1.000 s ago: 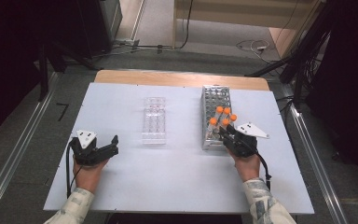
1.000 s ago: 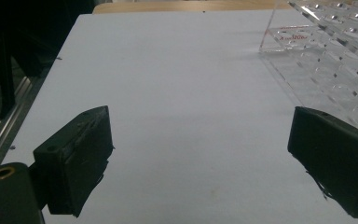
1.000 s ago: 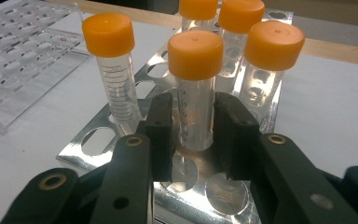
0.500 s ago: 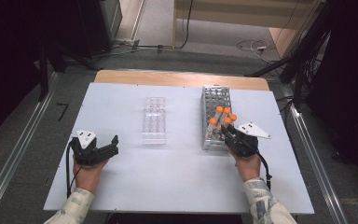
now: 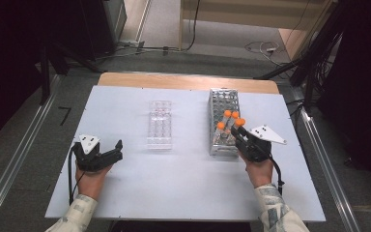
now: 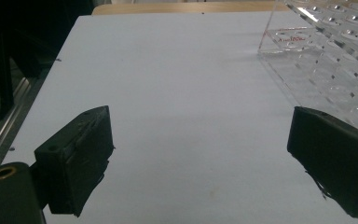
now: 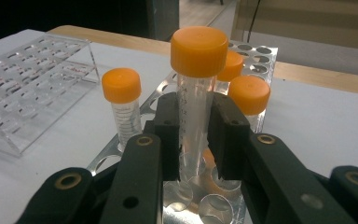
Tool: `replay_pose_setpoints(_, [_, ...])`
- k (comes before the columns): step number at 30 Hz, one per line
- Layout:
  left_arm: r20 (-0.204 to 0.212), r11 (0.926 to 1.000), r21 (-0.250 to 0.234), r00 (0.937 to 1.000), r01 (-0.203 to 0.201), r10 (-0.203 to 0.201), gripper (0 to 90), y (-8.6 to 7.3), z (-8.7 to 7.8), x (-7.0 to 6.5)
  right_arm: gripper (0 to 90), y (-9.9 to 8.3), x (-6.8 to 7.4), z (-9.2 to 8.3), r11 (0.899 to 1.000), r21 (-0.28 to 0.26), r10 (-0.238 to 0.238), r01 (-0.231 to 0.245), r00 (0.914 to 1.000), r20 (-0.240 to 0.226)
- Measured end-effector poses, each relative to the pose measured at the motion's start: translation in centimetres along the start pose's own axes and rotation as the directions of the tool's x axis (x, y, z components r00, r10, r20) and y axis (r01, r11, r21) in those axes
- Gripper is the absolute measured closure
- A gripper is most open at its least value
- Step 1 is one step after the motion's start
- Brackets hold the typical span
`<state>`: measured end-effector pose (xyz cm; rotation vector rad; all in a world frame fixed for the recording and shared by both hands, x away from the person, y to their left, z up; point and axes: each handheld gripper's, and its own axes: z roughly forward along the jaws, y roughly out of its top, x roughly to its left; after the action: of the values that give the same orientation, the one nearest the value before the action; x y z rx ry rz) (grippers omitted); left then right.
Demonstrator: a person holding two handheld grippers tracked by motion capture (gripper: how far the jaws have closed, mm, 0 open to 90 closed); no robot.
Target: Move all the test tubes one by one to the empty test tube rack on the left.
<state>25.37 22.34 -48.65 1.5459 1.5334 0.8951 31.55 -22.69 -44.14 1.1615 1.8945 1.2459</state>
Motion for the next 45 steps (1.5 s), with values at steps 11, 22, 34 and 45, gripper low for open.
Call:
replay_pose_setpoints(11, [0.000,1.0000,-0.003,1.0000,0.001,-0.001,7.2,0.0,0.0,0.0,72.3,0.8,-0.1,-0.9,0.999,-0.033,0.009,-0.009,1.0000,-0.005])
replay_pose_setpoints(22, [-0.002,0.9999,-0.006,0.9999,-0.011,0.011,7.1,0.1,-0.1,-0.1,72.3,1.5,0.0,-2.0,0.998,-0.063,0.007,-0.008,0.9998,-0.018])
replay_pose_setpoints(34, [0.039,0.9993,-0.019,0.9987,-0.032,0.033,7.2,0.2,-0.4,-0.6,72.3,1.7,0.6,-3.1,0.999,-0.053,-0.012,0.009,0.9982,-0.059])
replay_pose_setpoints(45, [0.082,0.9977,-0.042,0.9950,-0.054,0.057,7.2,0.4,-0.7,-1.9,72.3,1.8,2.3,-3.4,0.998,-0.048,-0.045,0.040,0.9916,-0.121])
